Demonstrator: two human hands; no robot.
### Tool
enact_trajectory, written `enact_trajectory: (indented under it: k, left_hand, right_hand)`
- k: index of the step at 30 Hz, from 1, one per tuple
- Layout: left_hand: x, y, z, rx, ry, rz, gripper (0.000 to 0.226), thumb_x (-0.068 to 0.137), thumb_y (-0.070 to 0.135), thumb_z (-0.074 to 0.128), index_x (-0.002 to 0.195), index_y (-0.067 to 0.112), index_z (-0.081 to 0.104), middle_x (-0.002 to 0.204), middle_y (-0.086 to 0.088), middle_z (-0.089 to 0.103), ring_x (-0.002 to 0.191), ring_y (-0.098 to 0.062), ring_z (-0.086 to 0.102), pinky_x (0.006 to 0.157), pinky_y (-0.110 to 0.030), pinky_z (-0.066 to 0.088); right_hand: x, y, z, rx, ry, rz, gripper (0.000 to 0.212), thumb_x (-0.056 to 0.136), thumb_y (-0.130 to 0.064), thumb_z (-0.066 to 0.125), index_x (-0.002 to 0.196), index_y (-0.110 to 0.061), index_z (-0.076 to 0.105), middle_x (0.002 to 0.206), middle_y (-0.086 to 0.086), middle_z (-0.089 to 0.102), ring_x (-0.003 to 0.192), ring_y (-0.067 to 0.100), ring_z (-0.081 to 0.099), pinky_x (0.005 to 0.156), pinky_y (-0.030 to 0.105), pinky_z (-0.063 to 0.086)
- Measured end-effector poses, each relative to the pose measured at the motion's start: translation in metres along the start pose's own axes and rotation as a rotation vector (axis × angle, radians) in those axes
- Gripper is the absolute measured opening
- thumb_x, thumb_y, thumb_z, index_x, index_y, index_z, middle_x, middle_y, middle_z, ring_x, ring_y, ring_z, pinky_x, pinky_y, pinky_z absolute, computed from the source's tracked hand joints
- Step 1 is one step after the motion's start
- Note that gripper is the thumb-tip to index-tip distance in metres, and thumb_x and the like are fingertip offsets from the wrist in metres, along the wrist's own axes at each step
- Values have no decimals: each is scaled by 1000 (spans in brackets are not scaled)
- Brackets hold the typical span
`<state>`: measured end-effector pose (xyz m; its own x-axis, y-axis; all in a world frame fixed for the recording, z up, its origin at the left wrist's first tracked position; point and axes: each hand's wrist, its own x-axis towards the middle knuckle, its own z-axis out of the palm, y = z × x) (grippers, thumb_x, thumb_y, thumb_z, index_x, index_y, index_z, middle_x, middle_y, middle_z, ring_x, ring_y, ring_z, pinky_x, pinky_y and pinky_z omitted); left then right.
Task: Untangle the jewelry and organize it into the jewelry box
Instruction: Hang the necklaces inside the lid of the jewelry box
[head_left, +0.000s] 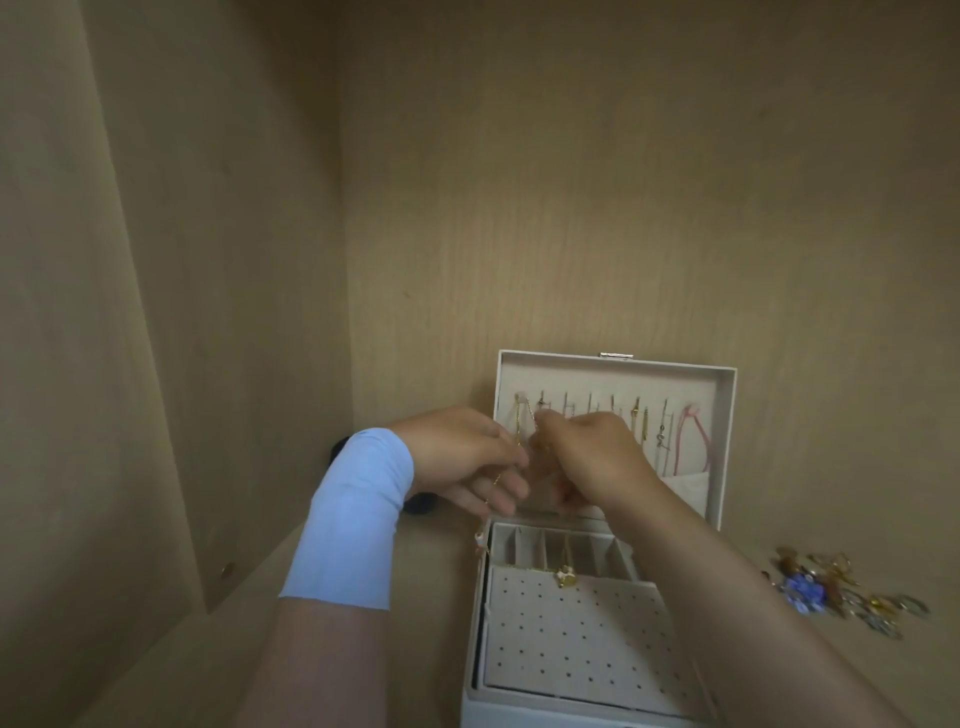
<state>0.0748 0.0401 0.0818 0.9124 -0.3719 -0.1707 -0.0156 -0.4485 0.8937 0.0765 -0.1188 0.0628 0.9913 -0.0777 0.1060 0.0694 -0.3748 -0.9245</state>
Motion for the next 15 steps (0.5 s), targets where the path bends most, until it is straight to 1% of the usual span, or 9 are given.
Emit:
enact_trajectory:
  k: [1,3,5,7,9,11,13,15]
  left_hand:
    - [-1,2,1,13,-12,20,18,101,20,50,108,9,63,98,-10,73,89,-23,71,83,-34,58]
    - [-2,5,3,36,-37,44,22,101,20,50,112,6,62,108,-10,73,100,-25,70,92,-39,56]
    - [-2,7,6,44,-69,39,24,101,19,50,115,4,62,112,-11,72,104,-25,69,95,-39,55]
    - [-3,7,8,11,-86,42,26,101,19,51,119,3,61,115,-12,71,106,-26,69,94,-37,55]
    - [-4,7,8,-57,-102,63,29,100,18,52,123,3,60,114,-14,71,105,-27,69,92,-36,56]
    - [-4,8,10,-131,-107,90,29,99,15,54,124,3,58,114,-15,70,101,-28,71,86,-35,59]
    - [0,10,15,-165,-83,97,28,98,12,55,124,2,57,117,-17,68,97,-30,72,81,-36,60]
    - [7,11,23,-148,-64,61,30,97,9,56,126,1,53,120,-21,65,97,-33,72,80,-39,61]
  right_hand:
    - [-5,-1,-3,62,-84,63,42,97,-37,56,88,0,74,71,11,75,51,23,61,48,29,50]
    - [-11,0,-8,110,-203,108,41,95,-39,60,95,-1,74,76,14,73,60,23,63,51,28,50]
    - [-11,0,-14,165,-220,95,31,94,-32,66,96,-3,75,77,13,73,65,22,66,55,28,51]
    - [-7,0,-22,208,-183,72,21,91,-24,69,96,-4,75,81,15,75,68,22,68,60,29,54]
    - [-2,0,-29,193,-169,61,21,90,-22,69,95,-3,75,87,17,75,74,23,68,71,34,54]
    - [2,1,-35,191,-220,66,19,89,-23,65,90,-7,74,82,15,73,73,22,67,75,36,53]
    - [5,0,-38,213,-263,65,15,89,-23,61,86,-12,72,76,8,70,70,20,64,73,35,51]
    - [6,0,-38,186,-231,23,14,89,-21,62,84,-13,72,70,4,65,67,17,60,67,29,48]
